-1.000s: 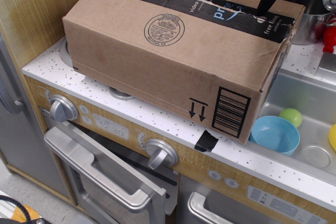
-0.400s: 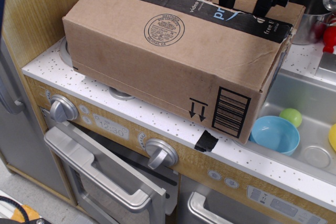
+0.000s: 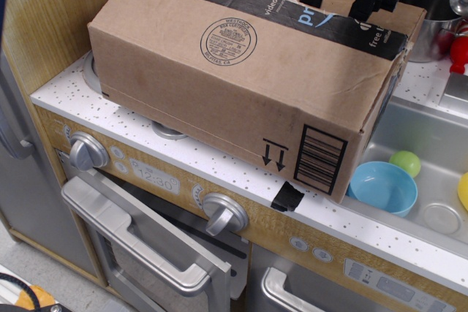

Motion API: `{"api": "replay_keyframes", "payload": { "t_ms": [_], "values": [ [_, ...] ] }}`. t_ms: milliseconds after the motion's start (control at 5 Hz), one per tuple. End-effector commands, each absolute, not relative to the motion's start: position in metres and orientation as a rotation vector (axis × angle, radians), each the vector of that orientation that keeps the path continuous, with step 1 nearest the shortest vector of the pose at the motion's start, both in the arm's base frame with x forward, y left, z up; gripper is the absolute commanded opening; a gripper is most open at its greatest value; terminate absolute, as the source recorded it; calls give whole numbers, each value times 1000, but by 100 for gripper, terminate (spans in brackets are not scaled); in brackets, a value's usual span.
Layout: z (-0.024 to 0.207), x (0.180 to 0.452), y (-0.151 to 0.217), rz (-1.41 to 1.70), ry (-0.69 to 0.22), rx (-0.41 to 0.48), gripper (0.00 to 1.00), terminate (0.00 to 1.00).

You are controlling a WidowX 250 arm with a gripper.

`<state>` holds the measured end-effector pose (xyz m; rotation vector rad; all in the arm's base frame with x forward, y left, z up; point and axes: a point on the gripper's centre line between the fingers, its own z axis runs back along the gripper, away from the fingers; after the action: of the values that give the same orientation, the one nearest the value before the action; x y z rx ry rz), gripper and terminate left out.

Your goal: Open large4fbox flaps

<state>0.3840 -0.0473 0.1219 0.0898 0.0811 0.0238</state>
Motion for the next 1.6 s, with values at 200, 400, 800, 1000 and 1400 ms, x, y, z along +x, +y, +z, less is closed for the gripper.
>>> {"api": "replay_keyframes", "payload": {
  "t_ms": [200, 400, 800, 1000, 1400],
  "values": [
    [181, 355, -54, 43, 165, 92, 100, 0],
    [191, 344, -56, 66, 187, 113, 100, 0],
    [201, 304, -54, 112, 229, 147, 100, 0],
    [201, 284, -53, 146, 231, 139, 100, 0],
    [183, 249, -42, 175, 184, 96, 100, 0]
  ]
}}
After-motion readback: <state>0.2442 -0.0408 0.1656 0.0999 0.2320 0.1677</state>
